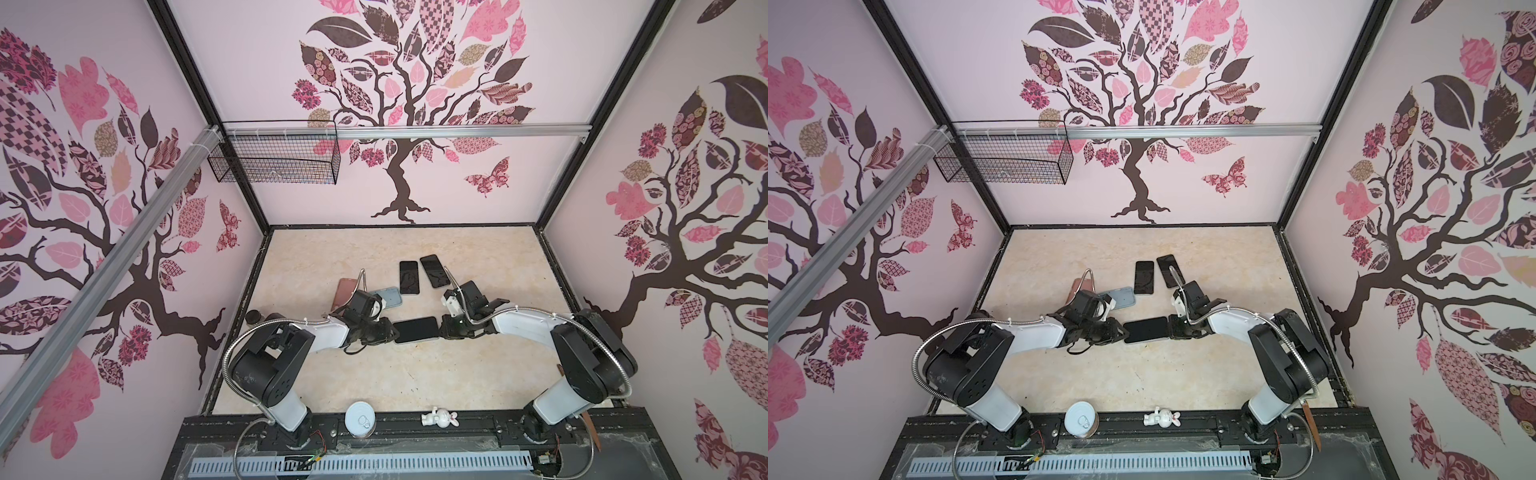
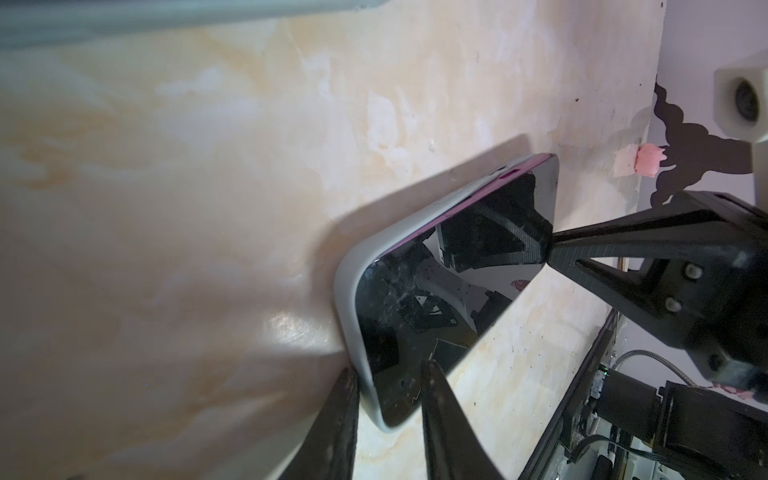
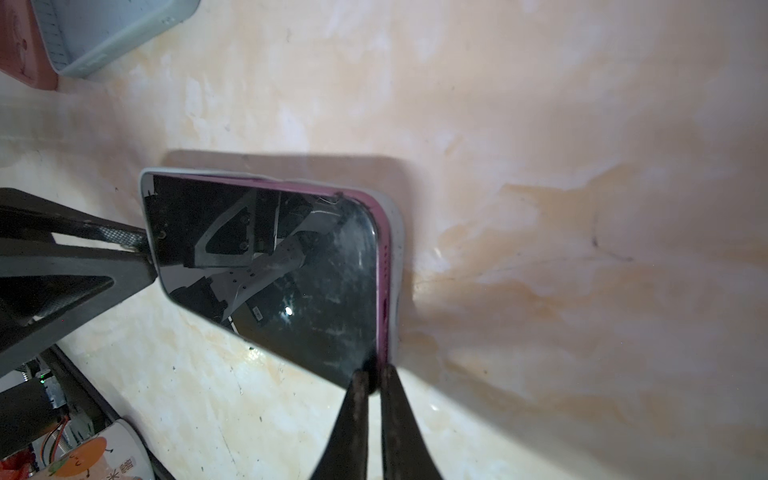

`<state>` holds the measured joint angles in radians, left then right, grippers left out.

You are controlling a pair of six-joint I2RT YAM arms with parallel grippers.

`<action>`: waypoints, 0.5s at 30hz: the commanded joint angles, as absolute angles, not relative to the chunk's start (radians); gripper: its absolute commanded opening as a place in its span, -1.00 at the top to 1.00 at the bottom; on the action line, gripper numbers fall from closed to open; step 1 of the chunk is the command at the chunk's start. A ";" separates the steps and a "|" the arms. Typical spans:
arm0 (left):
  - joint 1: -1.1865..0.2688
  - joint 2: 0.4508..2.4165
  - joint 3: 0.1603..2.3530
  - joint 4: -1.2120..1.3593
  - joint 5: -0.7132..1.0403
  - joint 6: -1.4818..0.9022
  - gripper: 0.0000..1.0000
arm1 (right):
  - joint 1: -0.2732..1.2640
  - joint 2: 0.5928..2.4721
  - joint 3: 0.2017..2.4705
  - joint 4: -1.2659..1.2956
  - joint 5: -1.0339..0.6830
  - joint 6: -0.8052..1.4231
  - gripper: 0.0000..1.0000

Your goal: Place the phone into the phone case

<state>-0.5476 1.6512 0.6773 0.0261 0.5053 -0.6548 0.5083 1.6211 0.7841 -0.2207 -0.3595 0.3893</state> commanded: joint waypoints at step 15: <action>-0.565 1.676 0.675 0.031 0.467 -0.639 0.43 | 0.629 1.819 0.818 -0.314 -0.092 0.365 0.70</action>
